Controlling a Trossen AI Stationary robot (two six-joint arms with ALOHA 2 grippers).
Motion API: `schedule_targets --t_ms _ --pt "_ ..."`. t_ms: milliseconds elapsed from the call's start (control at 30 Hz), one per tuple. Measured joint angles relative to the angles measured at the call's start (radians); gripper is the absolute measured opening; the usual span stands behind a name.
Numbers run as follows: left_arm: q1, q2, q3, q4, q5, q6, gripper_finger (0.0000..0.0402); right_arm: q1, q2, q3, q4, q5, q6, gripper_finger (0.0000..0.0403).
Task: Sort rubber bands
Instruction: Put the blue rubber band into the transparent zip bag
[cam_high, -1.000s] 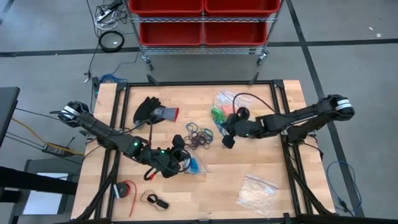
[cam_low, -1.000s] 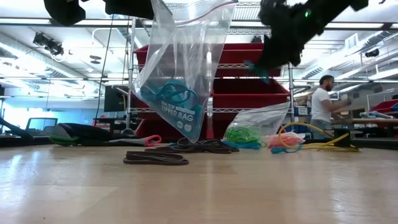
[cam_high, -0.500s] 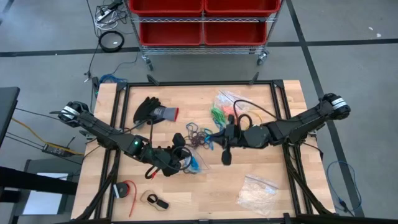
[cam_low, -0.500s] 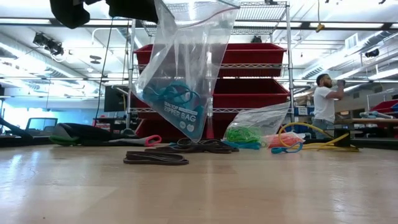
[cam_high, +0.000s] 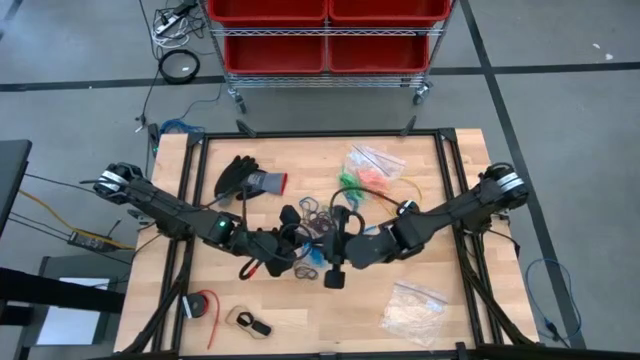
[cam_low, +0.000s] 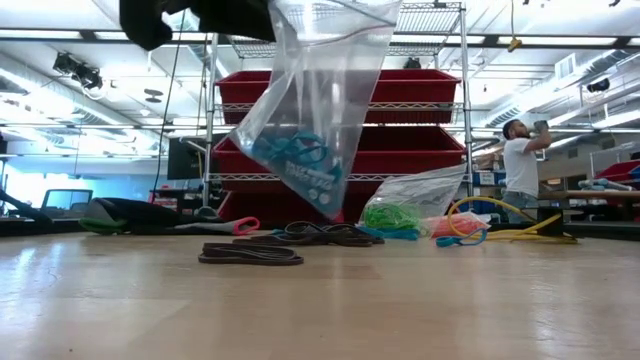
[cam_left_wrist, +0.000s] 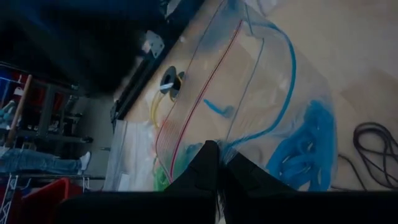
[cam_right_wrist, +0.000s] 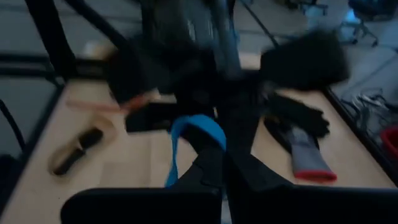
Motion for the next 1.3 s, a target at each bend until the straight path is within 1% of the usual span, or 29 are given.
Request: schedule_targets --t_ms 200,333,500,567,667,833,967,1033,1133,1200,1300 --pt "0.0 0.0 0.0 0.026 0.0 0.0 0.0012 -0.017 0.009 0.002 -0.069 0.008 0.06 0.0" --pt "0.004 0.0 0.0 0.024 0.0 0.0 0.0012 -0.018 0.009 0.002 -0.105 -0.019 0.088 0.0" --pt "0.005 0.0 0.0 0.025 0.0 0.0 0.0012 -0.018 0.009 0.002 -0.215 -0.04 0.192 0.0002" --pt "0.004 0.0 0.0 0.024 0.0 0.0 0.0012 -0.011 0.009 0.002 -0.239 -0.047 0.21 0.001" --pt "0.005 0.0 0.0 0.024 0.0 0.0 0.0012 0.004 0.009 0.002 -0.24 -0.046 0.21 0.0035" --pt "0.004 0.0 0.0 0.024 0.0 0.0 0.0012 0.025 0.001 0.002 -0.241 0.0 0.199 0.0086" --pt "0.004 0.0 0.0 0.024 0.0 0.0 0.0012 0.046 -0.021 0.002 -0.241 0.009 0.199 0.0114" --pt "0.004 0.0 0.0 0.024 0.0 0.0 0.0012 0.065 -0.04 0.002 -0.249 0.032 0.199 0.0121" --pt "0.004 0.0 0.0 0.024 0.0 0.0 0.0012 0.104 -0.08 0.002 -0.286 0.117 0.205 0.0121" --pt "0.004 0.0 0.0 0.024 0.0 0.0 0.0012 0.13 -0.107 0.002 -0.344 0.175 0.234 0.0119" --pt "0.004 0.0 0.0 0.024 0.0 0.0 0.0012 0.161 -0.139 0.002 -0.508 0.238 0.354 0.0116"
